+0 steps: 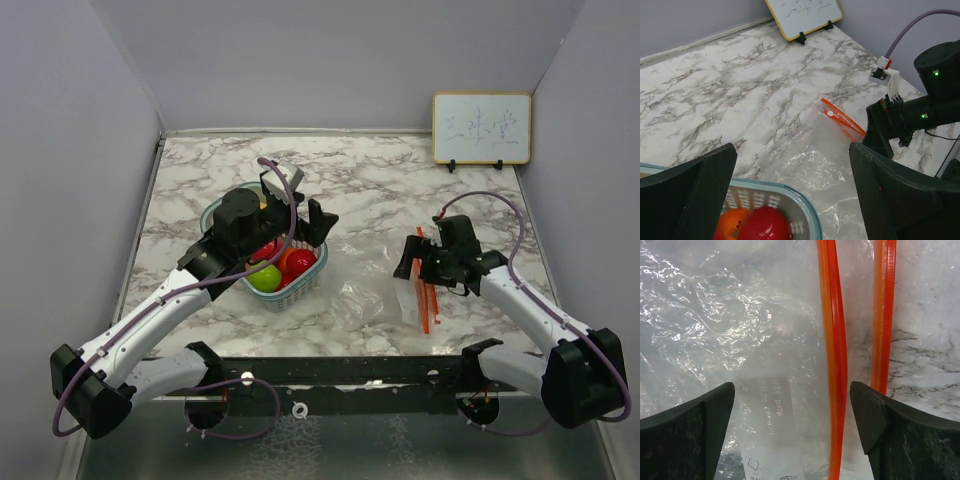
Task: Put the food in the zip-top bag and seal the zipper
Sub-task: Pick up the zipper food storage bag at the center of the board, then open the zipper of the food storage bag.
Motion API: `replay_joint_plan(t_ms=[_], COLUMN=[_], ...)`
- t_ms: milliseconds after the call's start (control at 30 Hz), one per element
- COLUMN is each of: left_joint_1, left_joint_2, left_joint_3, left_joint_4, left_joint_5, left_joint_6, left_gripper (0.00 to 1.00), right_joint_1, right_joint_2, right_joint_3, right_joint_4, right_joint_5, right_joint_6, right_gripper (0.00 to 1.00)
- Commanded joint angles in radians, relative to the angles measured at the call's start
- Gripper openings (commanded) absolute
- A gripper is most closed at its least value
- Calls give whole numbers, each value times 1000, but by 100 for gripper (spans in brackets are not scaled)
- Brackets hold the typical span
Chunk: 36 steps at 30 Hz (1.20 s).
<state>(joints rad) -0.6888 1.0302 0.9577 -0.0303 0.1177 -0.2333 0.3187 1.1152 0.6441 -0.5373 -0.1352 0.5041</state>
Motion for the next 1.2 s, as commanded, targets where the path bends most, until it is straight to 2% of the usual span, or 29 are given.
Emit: replay_joint_plan(t_ms=[0, 200, 233, 300, 367, 400, 433, 467, 733, 1067, 1167], left_joint_1=[-3, -3, -2, -2, -3, -3, -2, -3, -3, -15, -54], left_joint_2=[-9, 13, 19, 32, 46, 52, 58, 66, 147, 413, 475], left_joint_3=[-4, -4, -1, 1, 3, 2, 2, 0, 24, 174, 231], left_joint_4=[28, 26, 24, 20, 21, 23, 28, 33, 79, 148, 141], left_joint_5=[30, 38, 37, 35, 35, 36, 39, 43, 94, 318, 317], left_joint_6=[10, 2, 2, -3, -11, -17, -23, -29, -93, -279, -289], left_gripper=[99, 99, 98, 98, 98, 98, 98, 98, 98, 89, 88], right_joint_1=[-13, -17, -17, -17, -17, -17, -17, -17, -17, -17, -17], right_joint_2=[-27, -55, -65, -89, -113, -127, -140, -152, -250, -287, -284], right_joint_3=[-15, -31, -25, -17, -8, -2, 5, 12, 81, 132, 138], right_joint_4=[60, 94, 93, 93, 89, 85, 79, 74, 66, 96, 96], right_joint_5=[-70, -113, -116, -128, -137, -139, -138, -139, -210, -326, -338], right_joint_6=[21, 16, 11, 1, -10, -13, -17, -22, -90, -164, -168], right_gripper=[99, 84, 79, 59, 25, 11, 4, 1, 1, 1, 1])
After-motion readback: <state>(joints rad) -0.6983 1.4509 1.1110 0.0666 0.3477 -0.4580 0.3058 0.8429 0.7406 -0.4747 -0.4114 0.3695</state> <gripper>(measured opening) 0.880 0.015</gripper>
